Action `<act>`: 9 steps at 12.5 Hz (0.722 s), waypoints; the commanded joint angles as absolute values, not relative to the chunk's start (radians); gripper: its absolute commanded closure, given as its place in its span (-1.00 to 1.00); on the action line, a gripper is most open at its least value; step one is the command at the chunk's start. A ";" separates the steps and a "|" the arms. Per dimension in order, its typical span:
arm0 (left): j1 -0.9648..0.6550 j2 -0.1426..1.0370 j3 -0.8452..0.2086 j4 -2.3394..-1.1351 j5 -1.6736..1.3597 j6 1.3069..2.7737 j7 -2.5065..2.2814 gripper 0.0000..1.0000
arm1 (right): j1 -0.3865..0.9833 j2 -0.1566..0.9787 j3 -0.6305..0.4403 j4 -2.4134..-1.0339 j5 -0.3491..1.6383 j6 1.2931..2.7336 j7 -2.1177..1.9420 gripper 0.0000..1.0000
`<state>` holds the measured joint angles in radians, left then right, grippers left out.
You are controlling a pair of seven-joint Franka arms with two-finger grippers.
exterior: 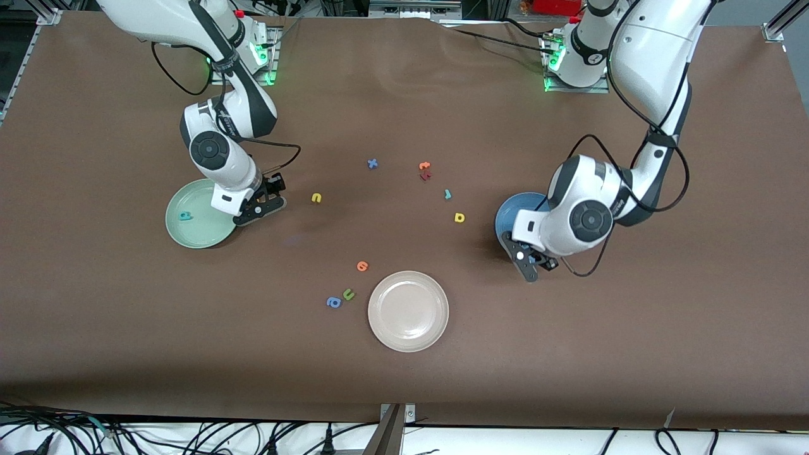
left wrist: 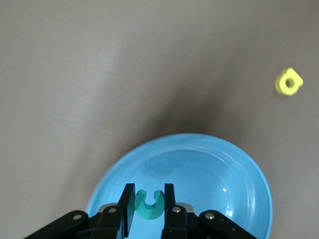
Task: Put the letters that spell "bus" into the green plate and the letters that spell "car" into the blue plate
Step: 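Lower the teal c onto the blue plate with the left gripper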
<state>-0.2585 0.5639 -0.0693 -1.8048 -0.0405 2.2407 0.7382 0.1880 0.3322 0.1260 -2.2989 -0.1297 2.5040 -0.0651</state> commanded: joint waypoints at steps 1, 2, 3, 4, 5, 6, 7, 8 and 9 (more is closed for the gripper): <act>-0.265 0.483 -0.072 -1.960 -0.026 2.328 0.704 1.00 | 0.183 0.348 0.109 -2.315 -0.164 2.542 -0.089 -0.35; -0.268 0.483 -0.074 -1.995 -0.026 2.376 0.700 0.91 | 0.183 0.348 0.104 -2.316 -0.166 2.539 -0.089 -0.35; -0.271 0.483 -0.074 -2.022 -0.026 2.416 0.696 0.87 | 0.181 0.348 0.100 -2.321 -0.166 2.537 -0.089 -0.35; -0.279 0.480 -0.074 -2.040 -0.026 2.431 0.677 0.69 | 0.183 0.347 0.098 -2.322 -0.167 2.536 -0.090 -0.35; -0.281 0.471 -0.074 -2.042 -0.026 2.430 0.657 0.04 | 0.181 0.348 0.094 -2.324 -0.176 2.536 -0.094 -0.35; -0.281 0.463 -0.074 -2.039 -0.026 2.421 0.660 -0.99 | 0.181 0.348 0.081 -2.327 -0.178 2.536 -0.095 -0.35; -0.279 0.451 -0.074 -2.034 -0.026 2.413 0.660 -1.00 | 0.183 0.348 0.080 -2.333 -0.178 2.536 -0.095 -0.35; -0.279 0.439 -0.074 -2.033 -0.026 2.407 0.655 -1.00 | 0.181 0.348 0.078 -2.333 -0.179 2.536 -0.098 -0.35; -0.279 0.431 -0.075 -2.026 -0.028 2.383 0.652 -1.00 | 0.181 0.353 0.065 -2.333 -0.192 2.536 -0.100 -0.35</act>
<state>-0.2764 0.4875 -0.0758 -2.0033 -0.0405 2.4135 0.6746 0.1853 0.3574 0.0783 -2.3154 -0.1683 2.5188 -0.0856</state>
